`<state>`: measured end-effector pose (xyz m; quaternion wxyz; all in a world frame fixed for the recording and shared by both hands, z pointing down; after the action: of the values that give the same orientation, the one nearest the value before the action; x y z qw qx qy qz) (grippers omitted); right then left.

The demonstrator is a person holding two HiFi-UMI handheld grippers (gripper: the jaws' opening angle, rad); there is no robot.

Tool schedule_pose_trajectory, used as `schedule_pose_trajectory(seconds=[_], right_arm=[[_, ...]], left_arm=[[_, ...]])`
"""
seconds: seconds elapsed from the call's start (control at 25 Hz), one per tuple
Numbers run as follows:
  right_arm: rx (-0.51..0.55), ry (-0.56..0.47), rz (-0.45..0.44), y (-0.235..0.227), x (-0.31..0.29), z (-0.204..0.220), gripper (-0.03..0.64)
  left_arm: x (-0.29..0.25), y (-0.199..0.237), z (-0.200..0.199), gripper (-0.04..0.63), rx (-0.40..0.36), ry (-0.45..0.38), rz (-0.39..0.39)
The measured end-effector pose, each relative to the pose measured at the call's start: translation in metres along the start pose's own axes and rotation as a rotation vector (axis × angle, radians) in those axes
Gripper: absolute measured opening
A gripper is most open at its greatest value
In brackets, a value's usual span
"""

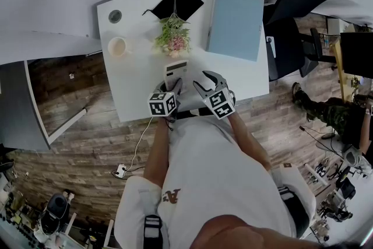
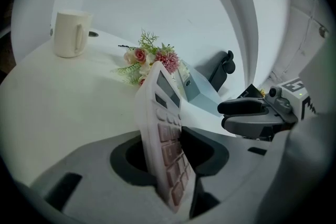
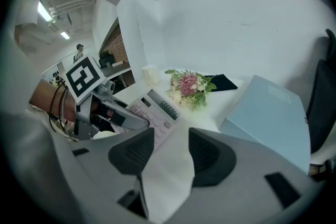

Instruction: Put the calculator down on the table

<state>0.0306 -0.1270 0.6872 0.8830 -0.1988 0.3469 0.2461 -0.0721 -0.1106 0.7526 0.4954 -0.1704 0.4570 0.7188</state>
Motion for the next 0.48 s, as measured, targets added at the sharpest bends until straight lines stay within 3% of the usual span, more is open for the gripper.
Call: schedule_pose_trajectory(seconds=[0.48], right_arm=[[0.007, -0.004, 0.001, 0.0023, 0.0054, -0.0011, 0.212]], left_arm=[[0.0039, 0.0058, -0.0016, 0.213, -0.04, -0.016, -0.05]])
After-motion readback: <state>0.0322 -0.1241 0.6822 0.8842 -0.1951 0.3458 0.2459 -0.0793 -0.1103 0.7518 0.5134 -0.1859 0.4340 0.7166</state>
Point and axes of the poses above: the fingertips, and each gripper's own axes: x backward along the fingers, y to its left, z out of its underside, the point moved 2 cm from there along x, backward along the fingers, and after that the axes turned 6 degrees about -z, right-handed, at the moved point
